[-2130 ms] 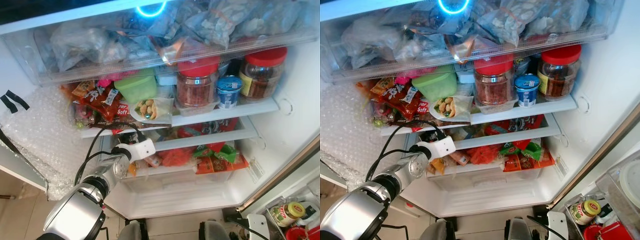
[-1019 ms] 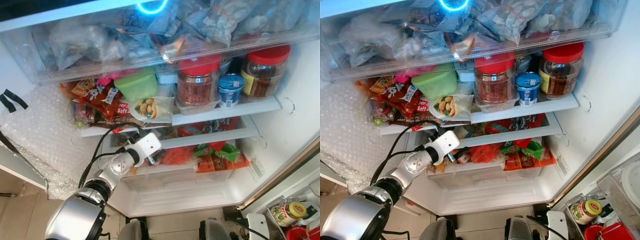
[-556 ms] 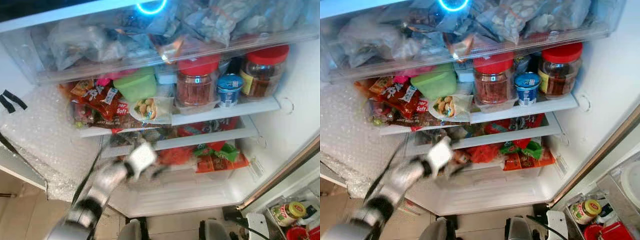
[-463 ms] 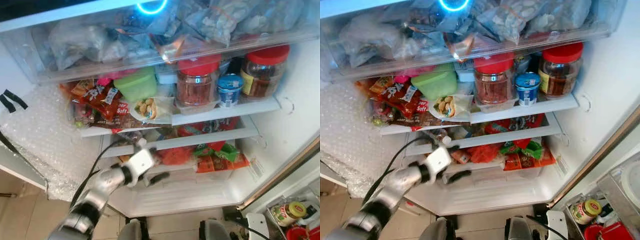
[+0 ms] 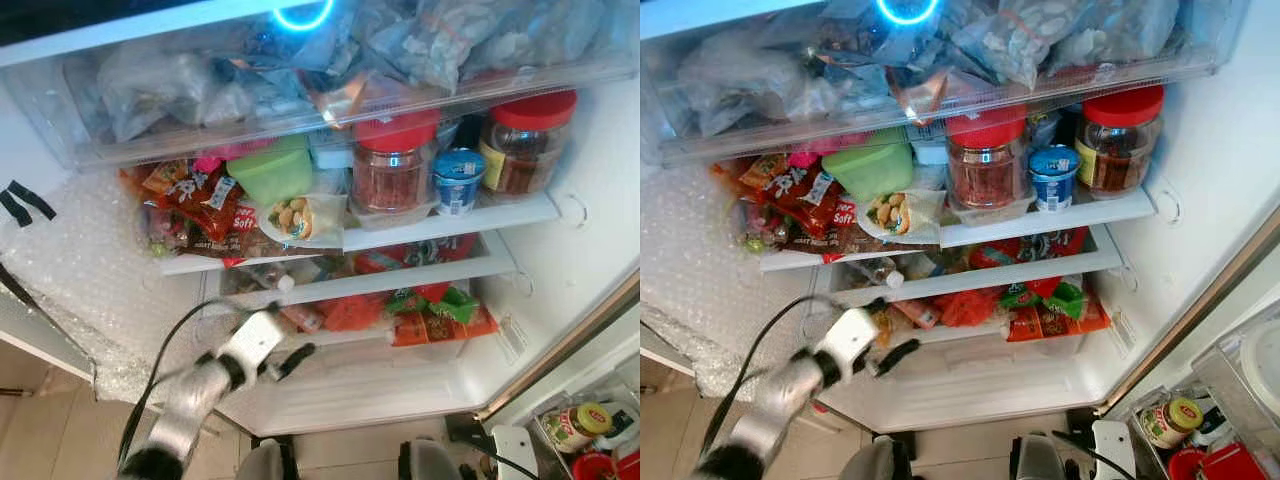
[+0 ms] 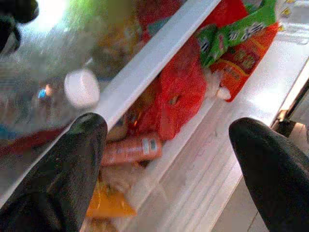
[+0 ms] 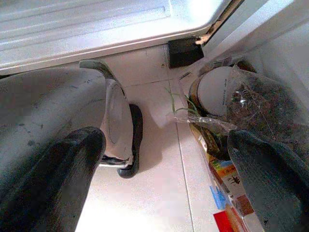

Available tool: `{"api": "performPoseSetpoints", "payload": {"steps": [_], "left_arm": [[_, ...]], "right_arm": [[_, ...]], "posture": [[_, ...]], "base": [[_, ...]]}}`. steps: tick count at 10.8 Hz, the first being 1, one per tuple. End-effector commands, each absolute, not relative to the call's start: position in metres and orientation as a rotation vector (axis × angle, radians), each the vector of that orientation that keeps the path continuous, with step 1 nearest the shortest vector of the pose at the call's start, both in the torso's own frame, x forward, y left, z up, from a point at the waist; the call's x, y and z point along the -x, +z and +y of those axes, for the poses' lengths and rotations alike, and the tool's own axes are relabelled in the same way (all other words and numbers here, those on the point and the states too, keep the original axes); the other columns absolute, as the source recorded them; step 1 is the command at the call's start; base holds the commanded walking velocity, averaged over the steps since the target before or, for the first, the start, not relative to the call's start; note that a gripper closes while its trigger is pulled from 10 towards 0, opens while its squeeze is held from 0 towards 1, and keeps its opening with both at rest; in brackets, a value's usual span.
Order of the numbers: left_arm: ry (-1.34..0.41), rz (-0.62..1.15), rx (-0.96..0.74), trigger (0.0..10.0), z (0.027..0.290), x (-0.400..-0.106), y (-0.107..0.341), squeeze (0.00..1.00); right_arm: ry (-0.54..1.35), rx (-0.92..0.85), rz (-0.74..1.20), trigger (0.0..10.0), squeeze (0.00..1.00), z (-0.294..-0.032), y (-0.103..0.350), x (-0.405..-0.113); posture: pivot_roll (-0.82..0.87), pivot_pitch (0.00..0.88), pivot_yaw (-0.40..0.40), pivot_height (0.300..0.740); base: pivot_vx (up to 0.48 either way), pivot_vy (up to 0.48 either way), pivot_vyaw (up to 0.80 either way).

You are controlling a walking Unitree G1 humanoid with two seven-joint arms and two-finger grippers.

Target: Restocking fridge

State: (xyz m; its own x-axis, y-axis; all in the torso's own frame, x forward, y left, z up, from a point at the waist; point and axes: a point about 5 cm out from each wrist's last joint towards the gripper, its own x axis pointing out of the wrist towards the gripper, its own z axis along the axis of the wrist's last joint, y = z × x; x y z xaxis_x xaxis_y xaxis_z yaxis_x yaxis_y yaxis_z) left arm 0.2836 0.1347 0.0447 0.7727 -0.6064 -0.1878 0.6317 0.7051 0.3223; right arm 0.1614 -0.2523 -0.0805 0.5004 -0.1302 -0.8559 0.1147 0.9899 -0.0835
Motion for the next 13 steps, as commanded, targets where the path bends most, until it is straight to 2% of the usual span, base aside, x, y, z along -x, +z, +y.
{"api": "performPoseSetpoints", "payload": {"steps": [1,2,5,6,8,9,13], "left_arm": [[-0.628,0.087,-0.365,10.0,0.145,-0.283,0.043,0.0],[-0.601,0.091,-0.361,10.0,0.146,-0.283,0.042,0.0],[-0.408,0.098,-0.207,10.0,0.152,-0.299,0.045,0.0],[-0.36,0.122,-0.106,10.0,0.148,-0.308,0.045,0.0],[-0.34,0.147,-0.052,10.0,0.143,-0.316,0.046,0.0],[-0.326,0.182,0.032,10.0,0.14,-0.32,0.045,0.0],[-0.33,0.228,0.129,10.0,0.135,-0.327,0.045,0.0]], "right_arm": [[-0.107,0.013,1.064,10.0,0.0,-0.243,-0.085,-0.158],[-0.104,0.015,1.066,10.0,0.0,-0.243,-0.085,-0.158],[-0.104,0.018,1.063,10.0,0.0,-0.244,-0.084,-0.159],[-0.104,0.019,1.062,10.0,0.0,-0.244,-0.084,-0.159],[-0.104,0.021,1.062,10.0,0.0,-0.245,-0.084,-0.159],[-0.105,0.022,1.062,10.0,0.0,-0.245,-0.084,-0.159],[-0.098,0.033,1.062,10.0,0.0,-0.245,-0.083,-0.159]], "posture": [[-0.11,0.073,0.137,0.66],[-0.11,0.073,0.137,0.66],[-0.12,0.074,0.134,0.66],[-0.13,0.076,0.127,0.66],[-0.13,0.077,0.126,0.66],[-0.14,0.079,0.126,0.66],[-0.14,0.077,0.124,0.66]], "base": [[0.0,0.0,0.0],[0.0,0.0,0.0],[0.0,0.0,0.0],[0.0,0.0,0.0],[0.0,0.0,0.0],[0.0,0.0,0.0],[0.0,0.0,0.0]]}}
